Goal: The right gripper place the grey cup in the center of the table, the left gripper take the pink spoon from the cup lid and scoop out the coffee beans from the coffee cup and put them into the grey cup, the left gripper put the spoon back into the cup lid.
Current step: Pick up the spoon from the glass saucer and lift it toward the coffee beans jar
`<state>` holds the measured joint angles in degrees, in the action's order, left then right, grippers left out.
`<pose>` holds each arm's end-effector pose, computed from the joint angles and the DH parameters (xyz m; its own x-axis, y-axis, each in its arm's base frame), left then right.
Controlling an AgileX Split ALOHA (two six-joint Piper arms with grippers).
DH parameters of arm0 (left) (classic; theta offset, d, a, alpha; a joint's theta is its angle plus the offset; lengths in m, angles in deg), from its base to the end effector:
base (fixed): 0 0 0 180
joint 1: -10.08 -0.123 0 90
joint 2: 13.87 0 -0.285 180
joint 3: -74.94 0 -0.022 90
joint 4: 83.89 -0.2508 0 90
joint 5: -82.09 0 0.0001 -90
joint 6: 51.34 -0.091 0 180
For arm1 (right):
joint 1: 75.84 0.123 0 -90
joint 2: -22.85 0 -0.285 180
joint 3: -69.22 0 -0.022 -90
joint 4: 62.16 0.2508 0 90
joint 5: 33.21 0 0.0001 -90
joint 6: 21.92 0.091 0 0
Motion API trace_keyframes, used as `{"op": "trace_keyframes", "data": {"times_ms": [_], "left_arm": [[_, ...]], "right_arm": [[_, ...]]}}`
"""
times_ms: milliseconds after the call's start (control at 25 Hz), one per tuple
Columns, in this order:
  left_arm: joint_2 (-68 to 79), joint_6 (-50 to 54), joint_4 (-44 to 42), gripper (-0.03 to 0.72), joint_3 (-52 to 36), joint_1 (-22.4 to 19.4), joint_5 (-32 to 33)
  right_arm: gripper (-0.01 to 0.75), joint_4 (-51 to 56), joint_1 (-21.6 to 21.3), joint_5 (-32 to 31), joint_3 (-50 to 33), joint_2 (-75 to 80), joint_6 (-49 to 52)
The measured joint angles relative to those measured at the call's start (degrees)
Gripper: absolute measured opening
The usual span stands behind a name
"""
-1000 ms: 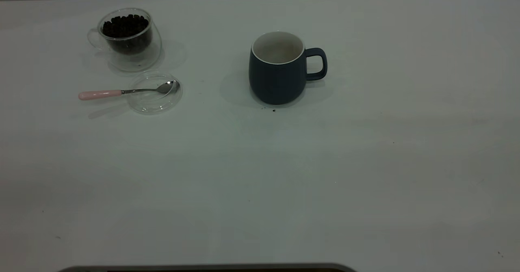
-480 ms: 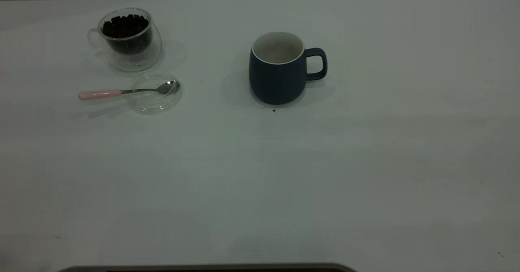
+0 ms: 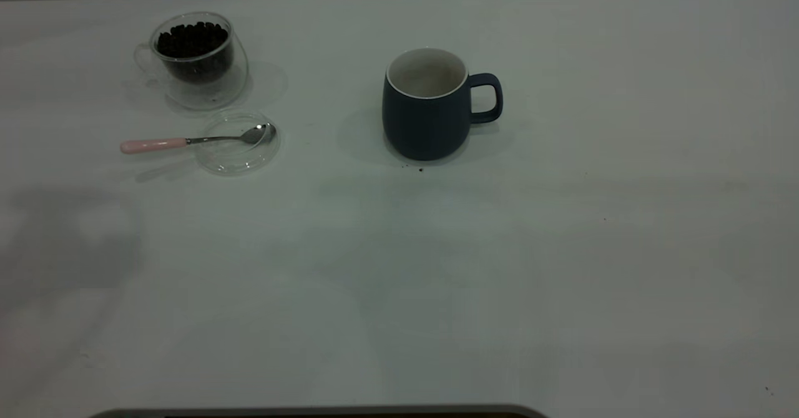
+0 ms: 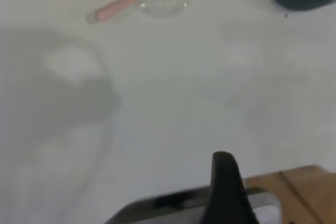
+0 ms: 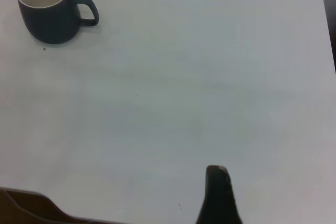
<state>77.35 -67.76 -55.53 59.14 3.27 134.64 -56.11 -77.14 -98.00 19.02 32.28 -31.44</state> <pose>0.2886 -0.0001 0.2785 -0.9079 -0.1369 -0.3963 0.0148 0.9341 -0.3567 -0.0009 0.0087 0.2644 -0.5524 -0.1077 -0.8266 -0.1238 0.9912 -0.0464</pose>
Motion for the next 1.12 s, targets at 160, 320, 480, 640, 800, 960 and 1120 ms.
{"op": "trace_keyframes", "data": {"times_ms": [160, 320, 480, 640, 800, 960, 1120], "left_arm": [[10.1, -14.2, 14.0, 0.571, 3.3, -6.9, 2.4], [19.1, -24.3, 22.5, 0.571, 3.6, -14.1, 5.2], [26.1, -31.1, 24.8, 0.571, 3.6, -19.7, 5.9], [32.3, -36.3, 26.3, 0.571, 3.9, -22.2, 6.4], [39.5, -41.6, 26.8, 0.571, 4.1, -22.6, 5.8], [45.1, -46.3, 30.8, 0.571, 4.1, -22.6, 3.3], [49.1, -50.2, 35.4, 0.571, 4.2, -22.6, 1.7]], "right_arm": [[0.591, 0.0, 0.0, 0.0, 0.0, 0.0, 0.0], [0.591, 0.0, 0.0, 0.0, 0.0, 0.0, 0.0], [0.591, 0.0, 0.0, 0.0, 0.0, 0.0, 0.0], [0.591, 0.0, 0.0, 0.0, 0.0, 0.0, 0.1], [0.591, 0.0, 0.0, 0.0, 0.0, 0.0, 0.1], [0.591, 0.0, 0.0, 0.0, 0.0, 0.0, 0.1], [0.591, 0.0, 0.0, 0.0, 0.0, 0.0, 0.1]]}}
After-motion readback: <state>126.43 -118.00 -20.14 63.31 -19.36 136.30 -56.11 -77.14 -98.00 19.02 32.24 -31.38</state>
